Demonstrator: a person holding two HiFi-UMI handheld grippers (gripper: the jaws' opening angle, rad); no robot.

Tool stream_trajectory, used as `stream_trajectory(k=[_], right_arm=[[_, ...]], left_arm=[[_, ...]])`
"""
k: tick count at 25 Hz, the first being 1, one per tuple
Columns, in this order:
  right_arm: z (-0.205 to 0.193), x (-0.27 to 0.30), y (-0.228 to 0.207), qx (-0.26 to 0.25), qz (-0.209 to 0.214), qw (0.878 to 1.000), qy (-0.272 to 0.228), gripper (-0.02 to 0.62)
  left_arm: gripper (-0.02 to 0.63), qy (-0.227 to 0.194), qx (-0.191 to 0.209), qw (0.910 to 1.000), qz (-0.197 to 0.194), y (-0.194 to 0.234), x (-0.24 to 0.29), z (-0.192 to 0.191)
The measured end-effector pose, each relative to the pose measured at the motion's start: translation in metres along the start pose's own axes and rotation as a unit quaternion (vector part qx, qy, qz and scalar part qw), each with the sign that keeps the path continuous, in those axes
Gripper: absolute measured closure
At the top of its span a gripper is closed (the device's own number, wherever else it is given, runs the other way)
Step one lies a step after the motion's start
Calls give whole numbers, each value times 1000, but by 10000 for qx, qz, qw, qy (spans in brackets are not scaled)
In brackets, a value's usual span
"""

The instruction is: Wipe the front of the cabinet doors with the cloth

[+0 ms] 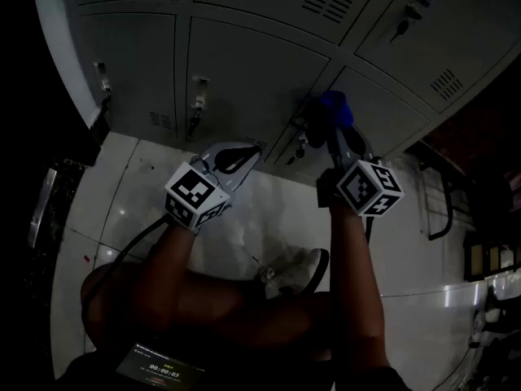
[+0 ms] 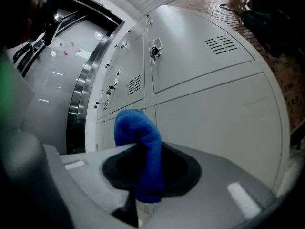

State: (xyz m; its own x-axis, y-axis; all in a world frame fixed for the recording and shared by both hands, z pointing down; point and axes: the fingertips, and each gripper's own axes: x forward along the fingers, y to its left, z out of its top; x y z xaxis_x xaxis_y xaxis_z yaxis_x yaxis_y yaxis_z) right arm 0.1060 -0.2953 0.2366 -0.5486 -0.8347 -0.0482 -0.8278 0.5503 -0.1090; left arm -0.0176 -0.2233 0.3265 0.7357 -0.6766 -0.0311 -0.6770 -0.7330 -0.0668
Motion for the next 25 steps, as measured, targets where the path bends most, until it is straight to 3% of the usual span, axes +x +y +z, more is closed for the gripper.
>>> stream_trajectory(k=[5,10,16,25], right_arm=[[35,18,-13,-67,-155,9998,-95,515],[41,27,-22,-48,-147,9999,-9,515],[42,15,-40,-123,-302,9995,36,515],[50,-29,-102,-314,-811,9962,96,515]], left_arm=[[601,13,-33,10000,-21,-1,1,-1],[601,1,-43,10000,-35,-1,2,-1],[601,-4,-84,10000,-16,1,1,-3],[601,90,-24,9999,-52,-3,4,-9]])
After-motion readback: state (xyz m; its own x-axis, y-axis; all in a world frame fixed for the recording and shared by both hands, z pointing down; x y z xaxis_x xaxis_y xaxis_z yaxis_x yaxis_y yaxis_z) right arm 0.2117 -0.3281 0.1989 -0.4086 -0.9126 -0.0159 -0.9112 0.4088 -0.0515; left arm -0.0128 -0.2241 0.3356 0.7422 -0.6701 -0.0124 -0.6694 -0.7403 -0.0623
